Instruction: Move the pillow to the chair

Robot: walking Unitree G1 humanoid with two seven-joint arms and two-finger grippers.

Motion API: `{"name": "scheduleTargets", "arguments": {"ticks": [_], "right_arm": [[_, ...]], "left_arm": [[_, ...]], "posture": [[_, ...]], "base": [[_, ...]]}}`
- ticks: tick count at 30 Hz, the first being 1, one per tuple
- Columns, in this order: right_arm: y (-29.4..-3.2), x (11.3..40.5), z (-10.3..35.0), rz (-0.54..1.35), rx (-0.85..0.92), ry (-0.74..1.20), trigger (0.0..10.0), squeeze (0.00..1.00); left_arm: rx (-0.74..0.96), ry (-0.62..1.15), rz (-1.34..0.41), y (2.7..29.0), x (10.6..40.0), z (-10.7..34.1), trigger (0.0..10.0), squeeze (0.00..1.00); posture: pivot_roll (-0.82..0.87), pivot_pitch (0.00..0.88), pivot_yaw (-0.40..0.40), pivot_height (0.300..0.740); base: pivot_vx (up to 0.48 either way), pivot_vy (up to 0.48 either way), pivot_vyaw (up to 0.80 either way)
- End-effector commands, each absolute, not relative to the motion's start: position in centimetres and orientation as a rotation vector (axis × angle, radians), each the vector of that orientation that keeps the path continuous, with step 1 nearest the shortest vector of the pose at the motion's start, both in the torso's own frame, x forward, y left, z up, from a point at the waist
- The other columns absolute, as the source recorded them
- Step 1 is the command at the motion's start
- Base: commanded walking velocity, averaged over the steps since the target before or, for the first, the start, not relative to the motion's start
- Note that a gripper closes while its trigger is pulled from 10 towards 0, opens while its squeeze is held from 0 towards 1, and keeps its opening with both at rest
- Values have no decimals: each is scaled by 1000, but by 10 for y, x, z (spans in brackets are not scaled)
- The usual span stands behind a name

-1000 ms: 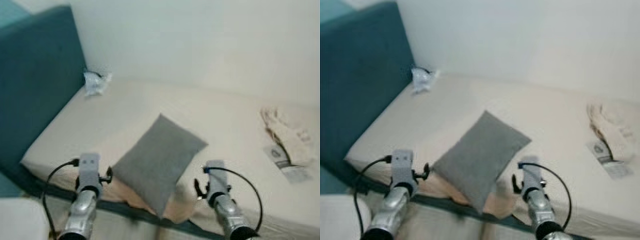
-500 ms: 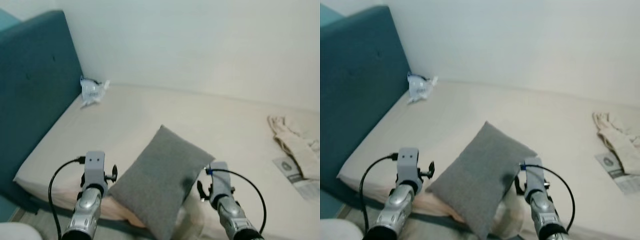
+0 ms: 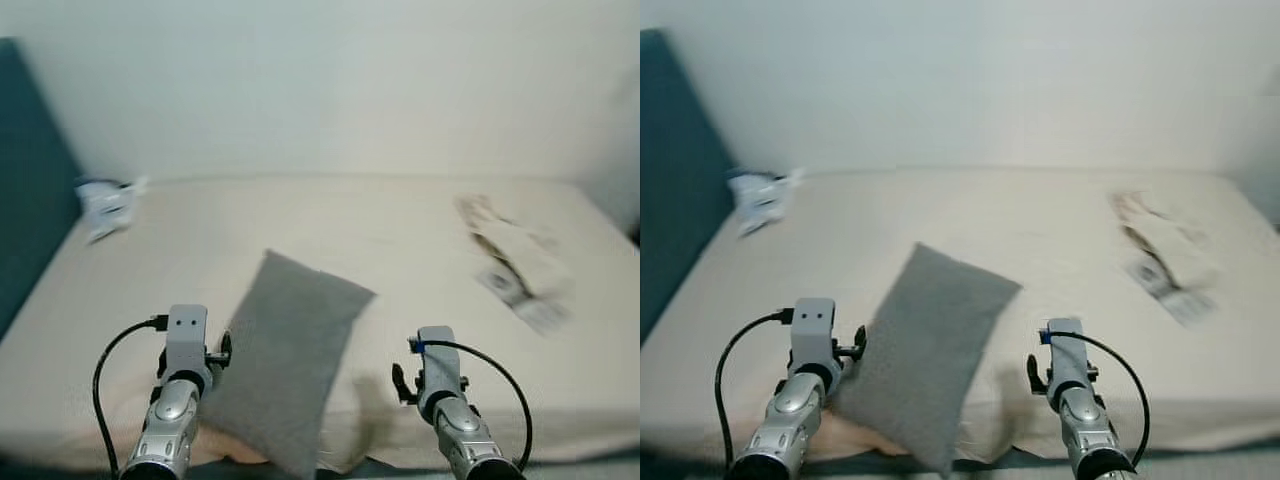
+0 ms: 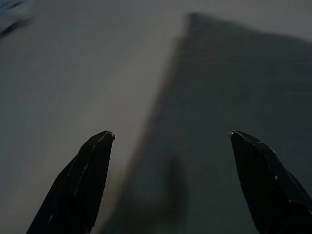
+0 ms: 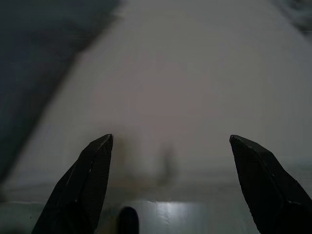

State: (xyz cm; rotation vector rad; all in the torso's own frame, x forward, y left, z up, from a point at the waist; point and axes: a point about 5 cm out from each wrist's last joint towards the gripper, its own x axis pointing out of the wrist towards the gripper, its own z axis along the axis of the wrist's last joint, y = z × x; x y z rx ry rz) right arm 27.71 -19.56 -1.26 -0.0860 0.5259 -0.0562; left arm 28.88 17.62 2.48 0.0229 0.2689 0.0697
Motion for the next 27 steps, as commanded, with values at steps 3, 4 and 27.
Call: {"name": "scheduleTargets", "arguments": {"ticks": [3, 4, 27], "right_arm": [[-194, 272, -18, -71, -64, 559, 10000, 0], [-194, 272, -19, -68, -70, 568, 10000, 0], [-197, 270, -20, -86, -68, 572, 10000, 0]], "left_arm": [[33, 292, 57, 174, 286, 20, 10000, 0], [33, 292, 56, 174, 286, 20, 10000, 0], [69, 264, -4, 168, 287, 22, 10000, 0]], "posture": [[34, 67, 20, 740], [34, 66, 19, 740], [35, 80, 19, 740]], "base": [[0, 0, -267], [0, 0, 0], [0, 107, 0]]}}
